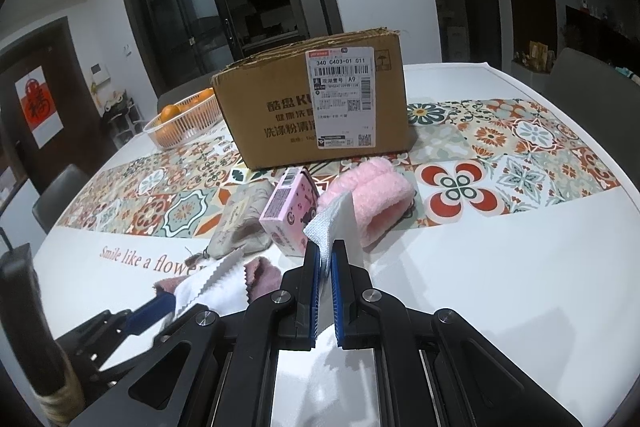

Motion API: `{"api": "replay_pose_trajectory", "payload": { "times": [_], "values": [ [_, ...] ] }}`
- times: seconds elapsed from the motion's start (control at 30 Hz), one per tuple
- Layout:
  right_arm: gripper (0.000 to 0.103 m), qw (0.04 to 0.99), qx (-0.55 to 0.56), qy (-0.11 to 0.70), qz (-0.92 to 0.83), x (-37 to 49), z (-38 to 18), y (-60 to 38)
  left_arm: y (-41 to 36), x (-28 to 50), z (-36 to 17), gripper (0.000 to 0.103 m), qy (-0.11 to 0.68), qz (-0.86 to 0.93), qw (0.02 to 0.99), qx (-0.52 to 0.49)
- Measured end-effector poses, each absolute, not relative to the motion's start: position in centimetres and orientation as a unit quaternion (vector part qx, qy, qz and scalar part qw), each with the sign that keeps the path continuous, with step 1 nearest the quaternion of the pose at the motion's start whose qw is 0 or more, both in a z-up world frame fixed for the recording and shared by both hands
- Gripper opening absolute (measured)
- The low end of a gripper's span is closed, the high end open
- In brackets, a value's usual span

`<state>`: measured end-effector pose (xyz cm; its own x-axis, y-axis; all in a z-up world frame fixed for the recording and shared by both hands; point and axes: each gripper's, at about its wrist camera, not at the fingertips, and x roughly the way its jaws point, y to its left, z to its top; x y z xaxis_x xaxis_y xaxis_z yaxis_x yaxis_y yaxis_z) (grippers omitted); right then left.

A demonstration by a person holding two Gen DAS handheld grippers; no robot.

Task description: Organize soft objects

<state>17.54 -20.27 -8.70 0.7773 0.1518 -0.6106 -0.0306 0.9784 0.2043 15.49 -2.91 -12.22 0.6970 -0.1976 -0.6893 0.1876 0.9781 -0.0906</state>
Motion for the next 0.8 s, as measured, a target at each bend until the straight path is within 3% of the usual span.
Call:
{"api": "replay_pose_trajectory", "payload": {
  "times": [0.27, 0.47, 0.8],
  "values": [
    [0.007, 0.94, 0.095, 0.323, 0.055, 17.0, -8.1, -20.1, -2.3, 14.4, -9.5, 0.017, 0.337, -0.115, 0.934, -0.021],
    [0.007, 0.942, 0.098, 0.314, 0.062, 16.5, -7.4, -19.9, -2.0, 13.8, -7.9, 0.009, 0.315, -0.122, 0.941, -0.028],
    [0.007, 0.952, 0.097, 0.28, 0.075, 15.8, -5.3, -19.5, -2.3, 14.4, -4.5, 0.008, 0.27, -0.137, 0.953, -0.03]
  ]
}}
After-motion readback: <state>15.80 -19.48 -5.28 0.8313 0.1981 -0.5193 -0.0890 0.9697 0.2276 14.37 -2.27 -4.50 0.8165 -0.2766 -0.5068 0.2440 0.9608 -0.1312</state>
